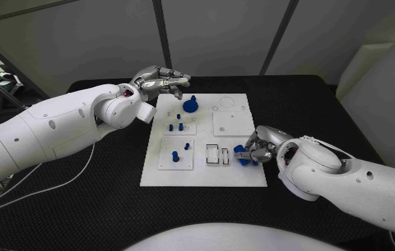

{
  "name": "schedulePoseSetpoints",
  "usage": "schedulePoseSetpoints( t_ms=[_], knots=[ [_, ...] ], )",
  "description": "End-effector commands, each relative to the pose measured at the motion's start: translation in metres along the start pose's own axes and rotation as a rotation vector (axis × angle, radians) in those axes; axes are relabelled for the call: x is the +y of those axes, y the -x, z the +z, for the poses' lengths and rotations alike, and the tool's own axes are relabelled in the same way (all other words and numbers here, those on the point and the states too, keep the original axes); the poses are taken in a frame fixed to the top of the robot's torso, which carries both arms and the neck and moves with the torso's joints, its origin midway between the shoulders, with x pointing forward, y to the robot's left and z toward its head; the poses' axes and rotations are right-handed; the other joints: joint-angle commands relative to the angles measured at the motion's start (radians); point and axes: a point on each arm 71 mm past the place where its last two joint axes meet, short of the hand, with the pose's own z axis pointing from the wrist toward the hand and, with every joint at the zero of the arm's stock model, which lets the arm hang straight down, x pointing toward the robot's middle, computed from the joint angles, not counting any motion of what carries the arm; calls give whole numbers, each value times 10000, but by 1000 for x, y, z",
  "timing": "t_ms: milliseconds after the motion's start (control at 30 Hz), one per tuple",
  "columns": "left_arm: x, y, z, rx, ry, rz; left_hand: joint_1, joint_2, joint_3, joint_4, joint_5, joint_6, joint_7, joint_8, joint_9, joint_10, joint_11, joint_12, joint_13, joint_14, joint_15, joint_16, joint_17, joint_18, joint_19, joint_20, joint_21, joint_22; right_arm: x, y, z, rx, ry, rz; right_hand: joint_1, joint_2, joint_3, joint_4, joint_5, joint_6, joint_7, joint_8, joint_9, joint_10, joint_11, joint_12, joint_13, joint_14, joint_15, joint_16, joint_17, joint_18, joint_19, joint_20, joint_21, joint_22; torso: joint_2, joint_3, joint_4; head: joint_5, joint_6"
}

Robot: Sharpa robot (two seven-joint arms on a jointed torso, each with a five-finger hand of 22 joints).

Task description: Assemble the parts on the task board

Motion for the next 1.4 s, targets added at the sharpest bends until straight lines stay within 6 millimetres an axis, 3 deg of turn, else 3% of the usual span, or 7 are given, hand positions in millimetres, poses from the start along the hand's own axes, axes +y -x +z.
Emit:
schedulePoseSetpoints(
  t_ms=[33, 700, 1033, 1233, 1400],
  knots=[
    [-2, -1, 0, 119, -79, -79, -8, 93, -89, 12, -56, -25, -28, -35, 21, -32, 2, -36, 23, 4, 45, -62, -14, -130, 65, 1, -84, -26, 0, -6, 0, 352, -111, -432, 132, 57, -63, 11, 43, 11, -49, 55, 64, 28, -15, 47, 37, 404, -53, 74, 26, -149, 1053, -36, 72, 2631, 2, -3, 4, -4, -21],
    [-2, 0, -2, 135, -55, -72, -10, 95, -96, 16, -56, -26, -29, -36, 22, -33, 2, -37, 25, 3, 45, -65, -14, -131, 67, 2, -91, -32, 1, -5, 0, -411, -102, 460, 396, 538, 74, -17, 151, 460, -210, 239, 572, 96, -150, 131, 262, 431, -155, 188, 265, -149, 1053, -124, 72, 2631, 1, 0, -22, 39, -4],
    [-2, 0, -2, 133, -51, -71, -10, 95, -96, 16, -56, -26, -29, -36, 22, -33, 2, -37, 25, 3, 45, -65, -14, -131, 67, 2, -91, -32, 23, 5, -18, -1435, 1076, 1695, 351, 618, 65, 7, 200, 579, -249, 275, 696, 144, -185, 160, 323, 461, -185, 269, 436, -149, 1053, -152, 72, 2631, -19, -24, 12, 0, 31],
    [-2, -2, -1, 186, -56, -84, -10, 95, -96, 16, -56, -26, -29, -36, 22, -33, 2, -37, 25, 3, 45, -65, -14, -131, 67, 2, -91, -32, 35, 0, -15, -975, 1197, 1635, 175, 658, 18, 34, 212, 614, -266, 264, 768, 131, -195, 68, 267, 453, -198, 258, 411, -149, 1053, -167, 72, 2631, 0, -13, 17, 23, 60],
    [-2, -3, -1, 215, -48, -89, -10, 95, -96, 16, -56, -26, -29, -36, 22, -33, 2, -37, 25, 3, 45, -65, -14, -131, 67, 2, -91, -32, 43, -7, -7, -403, 1140, 1400, -79, 746, -11, 45, 214, 694, -296, 263, 864, 125, -221, -18, 229, 446, -215, 255, 408, -149, 1053, -185, 72, 2631, 2, -27, 15, 48, 50]
  ],
)
